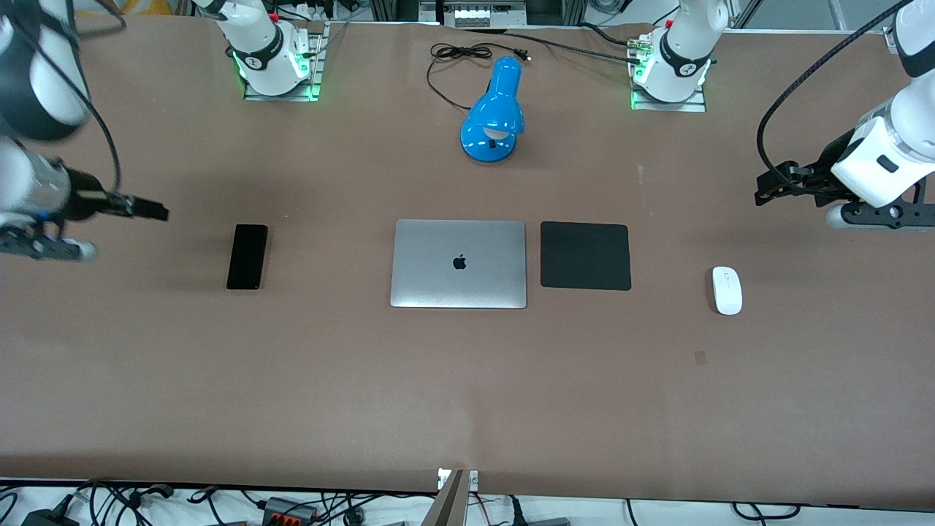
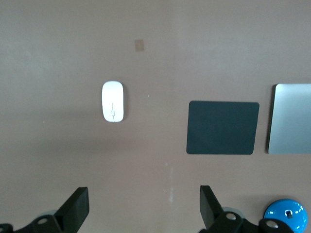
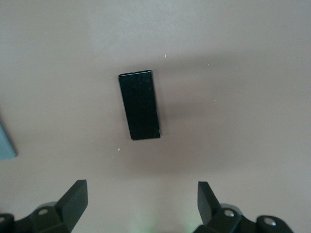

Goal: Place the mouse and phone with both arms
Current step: 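Lower the right gripper onto the black phone while the left gripper approaches the mouse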

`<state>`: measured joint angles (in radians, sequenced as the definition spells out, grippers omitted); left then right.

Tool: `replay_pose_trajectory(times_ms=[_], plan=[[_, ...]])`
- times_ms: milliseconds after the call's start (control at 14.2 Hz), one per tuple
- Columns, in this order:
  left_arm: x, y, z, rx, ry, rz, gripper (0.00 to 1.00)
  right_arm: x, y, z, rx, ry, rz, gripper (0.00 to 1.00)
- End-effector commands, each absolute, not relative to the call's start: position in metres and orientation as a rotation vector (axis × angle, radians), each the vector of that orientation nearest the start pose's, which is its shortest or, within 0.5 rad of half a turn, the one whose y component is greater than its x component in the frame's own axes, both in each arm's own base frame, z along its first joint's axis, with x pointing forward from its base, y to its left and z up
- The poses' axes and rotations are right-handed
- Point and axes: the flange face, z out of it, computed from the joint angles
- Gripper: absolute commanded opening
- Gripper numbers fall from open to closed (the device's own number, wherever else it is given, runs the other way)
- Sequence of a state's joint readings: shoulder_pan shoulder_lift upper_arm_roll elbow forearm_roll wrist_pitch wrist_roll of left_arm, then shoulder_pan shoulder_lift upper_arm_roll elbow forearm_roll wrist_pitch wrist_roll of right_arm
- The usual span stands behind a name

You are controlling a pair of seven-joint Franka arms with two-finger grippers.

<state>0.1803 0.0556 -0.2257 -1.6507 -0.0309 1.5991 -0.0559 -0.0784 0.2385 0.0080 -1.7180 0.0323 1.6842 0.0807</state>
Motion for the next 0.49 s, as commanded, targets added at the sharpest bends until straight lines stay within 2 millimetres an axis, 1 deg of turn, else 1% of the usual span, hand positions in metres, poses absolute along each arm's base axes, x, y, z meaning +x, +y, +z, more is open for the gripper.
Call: replay_pose_trajectory(times_ms=[0,70,141,211,281,352,422], plan=[[0.579,-0.010,0.519,-3.172,-0.040,0.349,1.00,0.617,-0.023,0.340,-3.069,0.342,0.513,1.00],[0.578,0.001,0.502,-3.167,-0.056,0.462,1.00,0.616,-0.012,0.315,-3.073,0.328,0.531,1.00],[0.581,0.009,0.497,-3.169,-0.062,0.509,1.00,0.606,-0.008,0.287,-3.076,0.320,0.539,1.00],[0.588,0.019,0.482,-3.165,-0.078,0.544,1.00,0.594,-0.007,0.260,-3.083,0.310,0.506,1.00],[0.594,0.035,0.462,-3.171,-0.115,0.572,1.00,0.584,-0.005,0.241,-3.089,0.278,0.472,1.00],[0.603,0.046,0.441,-3.183,-0.134,0.557,1.00,0.575,0.005,0.224,-3.096,0.247,0.455,1.00],[0.616,0.052,0.407,-3.207,-0.082,0.534,1.00,0.573,0.014,0.222,-3.101,0.223,0.451,1.00]])
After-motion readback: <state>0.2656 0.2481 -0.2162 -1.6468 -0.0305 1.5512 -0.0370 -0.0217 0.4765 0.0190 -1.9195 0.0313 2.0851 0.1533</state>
